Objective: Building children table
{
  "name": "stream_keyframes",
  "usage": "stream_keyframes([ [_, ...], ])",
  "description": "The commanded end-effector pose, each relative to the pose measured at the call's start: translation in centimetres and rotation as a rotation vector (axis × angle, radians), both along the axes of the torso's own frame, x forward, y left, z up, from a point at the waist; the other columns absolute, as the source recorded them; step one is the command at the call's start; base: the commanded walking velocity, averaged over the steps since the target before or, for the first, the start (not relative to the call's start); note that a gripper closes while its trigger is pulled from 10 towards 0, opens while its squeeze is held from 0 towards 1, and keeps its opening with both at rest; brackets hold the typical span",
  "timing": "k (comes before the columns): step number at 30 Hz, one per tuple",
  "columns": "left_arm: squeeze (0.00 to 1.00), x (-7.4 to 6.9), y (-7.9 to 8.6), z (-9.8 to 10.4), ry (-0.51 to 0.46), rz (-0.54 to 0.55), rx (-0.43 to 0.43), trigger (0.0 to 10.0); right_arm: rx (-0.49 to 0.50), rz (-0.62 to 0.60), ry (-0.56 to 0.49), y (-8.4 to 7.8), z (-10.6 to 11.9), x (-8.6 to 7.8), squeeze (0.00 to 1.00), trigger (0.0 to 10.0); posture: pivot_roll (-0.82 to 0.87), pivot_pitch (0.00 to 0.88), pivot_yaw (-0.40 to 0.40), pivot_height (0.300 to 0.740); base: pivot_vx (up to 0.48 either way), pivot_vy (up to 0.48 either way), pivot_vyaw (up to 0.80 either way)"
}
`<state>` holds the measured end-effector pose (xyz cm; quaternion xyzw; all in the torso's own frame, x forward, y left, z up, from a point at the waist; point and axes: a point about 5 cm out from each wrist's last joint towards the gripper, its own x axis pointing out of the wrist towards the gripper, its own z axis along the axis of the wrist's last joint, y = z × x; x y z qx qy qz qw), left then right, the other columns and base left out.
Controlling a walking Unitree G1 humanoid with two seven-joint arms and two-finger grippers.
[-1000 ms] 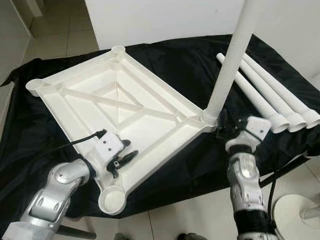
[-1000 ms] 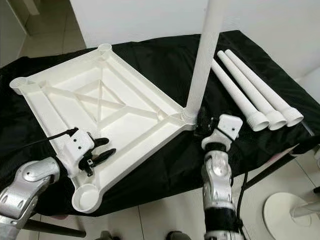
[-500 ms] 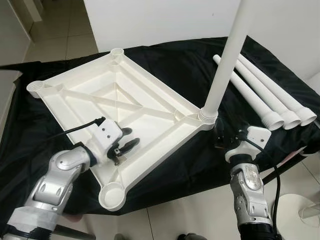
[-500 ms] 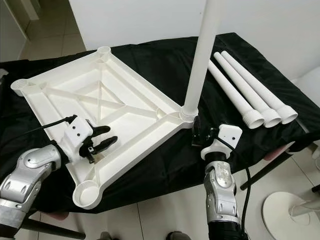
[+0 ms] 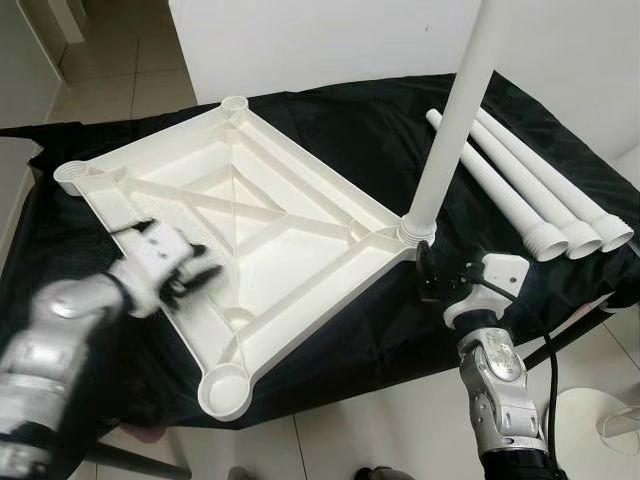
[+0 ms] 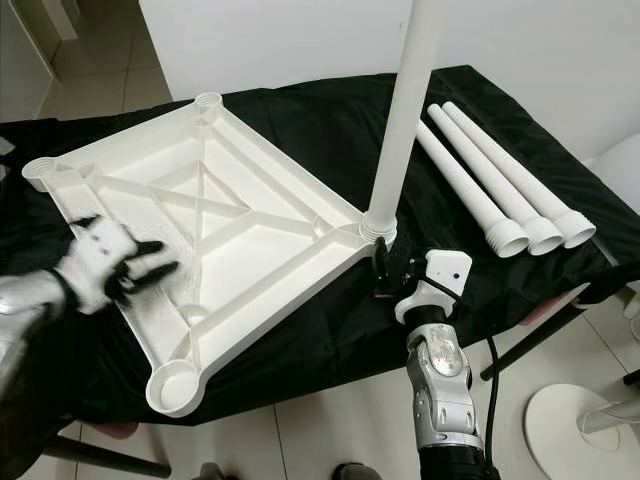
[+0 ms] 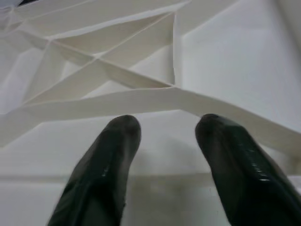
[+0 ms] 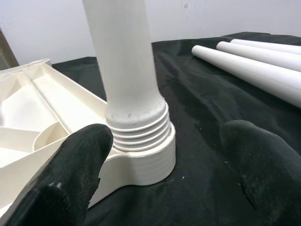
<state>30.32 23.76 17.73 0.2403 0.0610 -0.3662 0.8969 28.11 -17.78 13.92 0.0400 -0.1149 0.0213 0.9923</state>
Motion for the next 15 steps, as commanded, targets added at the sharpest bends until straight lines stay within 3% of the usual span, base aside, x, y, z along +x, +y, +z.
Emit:
stream_keyframes([
  [1,1.0,-0.3,0.1,-0.5,0.06,-0.037,-0.021,10.0,0.006,0.015,0.009,0.2,-0.1,-0.2,0.0,10.0,-0.05,0.091,0.049,0.74,0.0,0.0,0.0],
  [3,1.0,-0.5,0.4,-0.2,0.068,-0.055,-0.045,10.0,0.002,0.022,0.011,0.2,-0.2,-0.2,0.0,10.0,-0.05,0.094,0.053,0.74,0.0,0.0,0.0],
  [6,1.0,-1.4,0.9,-0.3,0.116,-0.134,0.006,10.0,-0.016,0.055,0.02,0.3,-0.3,-0.3,0.0,10.0,-0.05,0.106,0.056,0.74,0.0,0.0,0.0],
  [9,1.0,-2.3,1.2,-1.7,0.192,-0.218,0.177,10.0,-0.045,0.083,0.029,0.2,-0.3,-0.4,0.0,10.0,-0.04,0.117,0.057,0.74,0.0,0.0,0.0],
  [11,1.0,-2.3,1.3,-1.9,0.195,-0.227,0.21,10.0,-0.048,0.085,0.029,0.1,-0.3,-0.4,0.0,10.0,-0.04,0.117,0.057,0.74,0.0,0.0,0.0],
  [12,0.02,-2.2,1.2,-2.1,0.191,-0.239,0.25,10.0,-0.052,0.088,0.03,0.1,-0.3,-0.3,0.0,10.0,-0.04,0.118,0.057,0.74,0.0,0.0,0.0],
  [15,0.0,-1.9,1.0,-2.7,0.189,-0.297,0.365,10.0,-0.061,0.099,0.027,0.1,-0.1,-0.1,0.0,10.0,-0.04,0.119,0.056,0.74,0.0,0.0,0.0],
])
